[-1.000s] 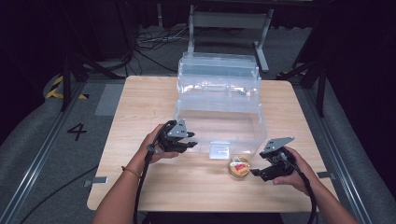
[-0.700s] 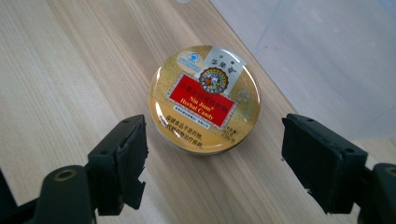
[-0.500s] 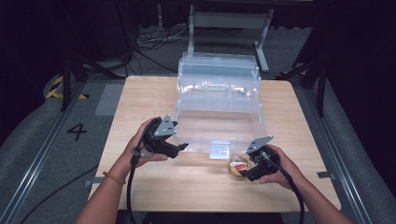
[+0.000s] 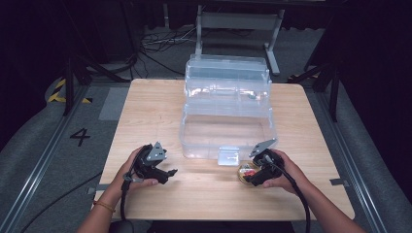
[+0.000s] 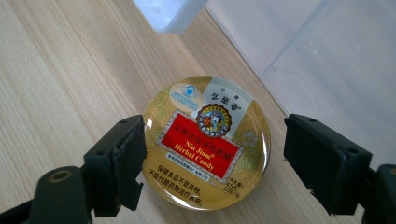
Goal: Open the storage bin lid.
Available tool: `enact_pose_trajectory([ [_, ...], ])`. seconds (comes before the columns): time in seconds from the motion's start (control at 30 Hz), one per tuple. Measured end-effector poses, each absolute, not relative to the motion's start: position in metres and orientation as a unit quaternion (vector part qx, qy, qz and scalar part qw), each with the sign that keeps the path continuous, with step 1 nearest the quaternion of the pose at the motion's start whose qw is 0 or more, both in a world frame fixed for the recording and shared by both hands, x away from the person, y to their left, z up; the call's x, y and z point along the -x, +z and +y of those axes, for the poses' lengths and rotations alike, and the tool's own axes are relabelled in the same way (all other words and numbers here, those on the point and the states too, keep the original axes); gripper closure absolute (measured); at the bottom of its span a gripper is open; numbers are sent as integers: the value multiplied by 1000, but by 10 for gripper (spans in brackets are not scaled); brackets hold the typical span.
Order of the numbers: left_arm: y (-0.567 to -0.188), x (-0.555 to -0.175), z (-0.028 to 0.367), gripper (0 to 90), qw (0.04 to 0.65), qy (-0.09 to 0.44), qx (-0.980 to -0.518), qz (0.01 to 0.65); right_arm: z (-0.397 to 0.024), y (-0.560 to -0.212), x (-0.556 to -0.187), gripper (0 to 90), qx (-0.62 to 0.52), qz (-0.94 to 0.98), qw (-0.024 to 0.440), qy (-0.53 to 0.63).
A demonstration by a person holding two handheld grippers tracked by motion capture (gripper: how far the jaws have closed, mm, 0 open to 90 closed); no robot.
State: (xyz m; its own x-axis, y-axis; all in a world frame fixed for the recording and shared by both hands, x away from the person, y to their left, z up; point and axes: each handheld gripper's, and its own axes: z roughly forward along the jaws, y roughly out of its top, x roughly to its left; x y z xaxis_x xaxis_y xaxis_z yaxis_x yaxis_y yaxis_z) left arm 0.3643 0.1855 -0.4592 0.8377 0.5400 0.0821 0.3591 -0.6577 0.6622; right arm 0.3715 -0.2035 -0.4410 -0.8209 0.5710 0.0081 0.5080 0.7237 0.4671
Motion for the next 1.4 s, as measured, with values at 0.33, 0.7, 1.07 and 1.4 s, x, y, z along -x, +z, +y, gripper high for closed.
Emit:
enact_pose_trajectory([
  [0.33,-477,-365,195,195,337,109,-896,266,-207,-440,-373,222,-297,928,44,220],
  [0.7,-485,-366,193,164,356,94,-890,269,-196,-438,-370,203,-281,936,38,210],
  [1.07,-485,-366,192,159,356,95,-890,268,-183,-451,-370,195,-269,948,58,161],
  [1.4,-485,-366,192,160,356,95,-891,266,-187,-446,-364,205,-226,961,66,144],
])
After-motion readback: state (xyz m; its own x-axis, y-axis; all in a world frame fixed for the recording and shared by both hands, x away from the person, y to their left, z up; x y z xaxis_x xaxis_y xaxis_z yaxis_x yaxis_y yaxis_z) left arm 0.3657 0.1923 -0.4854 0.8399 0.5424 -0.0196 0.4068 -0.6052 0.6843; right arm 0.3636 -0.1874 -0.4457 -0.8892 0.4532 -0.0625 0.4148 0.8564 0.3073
